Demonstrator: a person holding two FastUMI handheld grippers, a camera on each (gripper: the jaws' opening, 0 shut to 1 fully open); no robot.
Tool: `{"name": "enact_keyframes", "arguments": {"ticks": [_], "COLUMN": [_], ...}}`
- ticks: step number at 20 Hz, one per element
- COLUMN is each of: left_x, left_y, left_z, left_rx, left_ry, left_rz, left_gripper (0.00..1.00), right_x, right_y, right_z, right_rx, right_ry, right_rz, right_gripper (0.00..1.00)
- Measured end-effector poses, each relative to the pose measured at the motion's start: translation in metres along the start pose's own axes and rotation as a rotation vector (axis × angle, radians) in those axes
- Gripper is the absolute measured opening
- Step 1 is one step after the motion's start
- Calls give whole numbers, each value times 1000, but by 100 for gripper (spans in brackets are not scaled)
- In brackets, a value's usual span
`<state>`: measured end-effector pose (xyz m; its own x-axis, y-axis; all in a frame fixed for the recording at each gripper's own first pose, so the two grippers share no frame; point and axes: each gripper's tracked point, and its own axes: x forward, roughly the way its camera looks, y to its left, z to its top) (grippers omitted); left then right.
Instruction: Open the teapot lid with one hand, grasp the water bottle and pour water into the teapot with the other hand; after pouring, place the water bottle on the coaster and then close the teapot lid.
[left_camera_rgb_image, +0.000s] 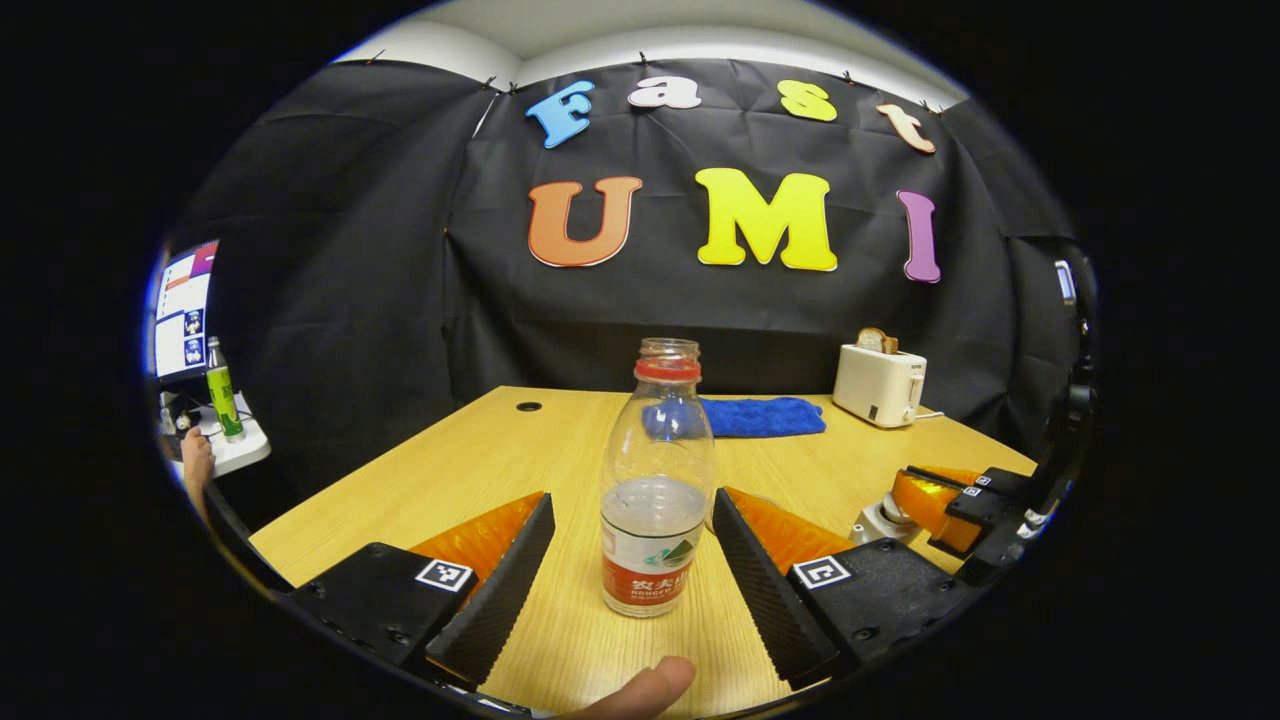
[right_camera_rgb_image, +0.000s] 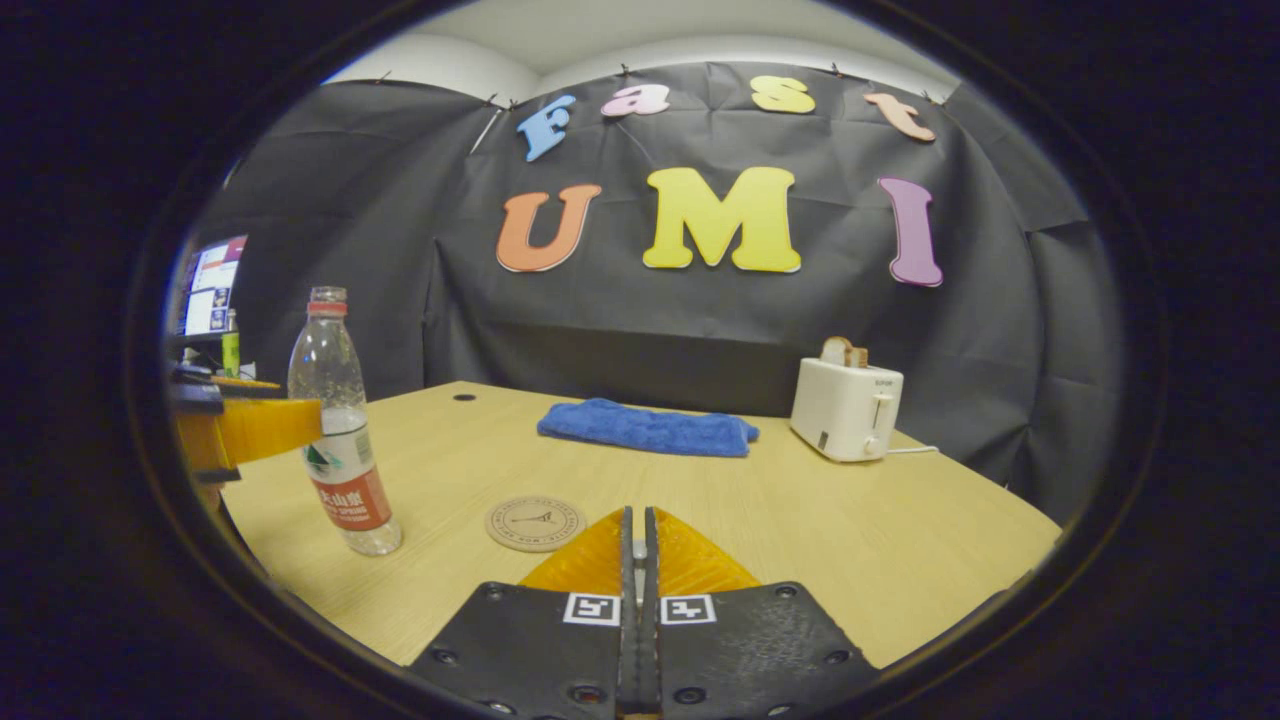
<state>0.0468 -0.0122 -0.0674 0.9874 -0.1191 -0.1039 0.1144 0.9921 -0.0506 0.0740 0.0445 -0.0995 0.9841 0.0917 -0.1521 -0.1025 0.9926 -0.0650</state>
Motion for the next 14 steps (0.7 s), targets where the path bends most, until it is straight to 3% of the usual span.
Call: {"name": "enact_keyframes", "arguments": {"ticks": [6,14], "left_x": [16,41], "left_y": [-11,-1], "left_z": [-11,-16], "left_rx": [45,11], "left_ry": [-59,-92], "left_rz": [-48,-32], "left_gripper": [100,100], "right_x": [-24,-53], "right_y": [-23,-87], "right_z": [17,28], "right_rx": [-36,18], "right_ry": [-9,-18], "right_rz": [-14,-81], "right_gripper": [0,0]}}
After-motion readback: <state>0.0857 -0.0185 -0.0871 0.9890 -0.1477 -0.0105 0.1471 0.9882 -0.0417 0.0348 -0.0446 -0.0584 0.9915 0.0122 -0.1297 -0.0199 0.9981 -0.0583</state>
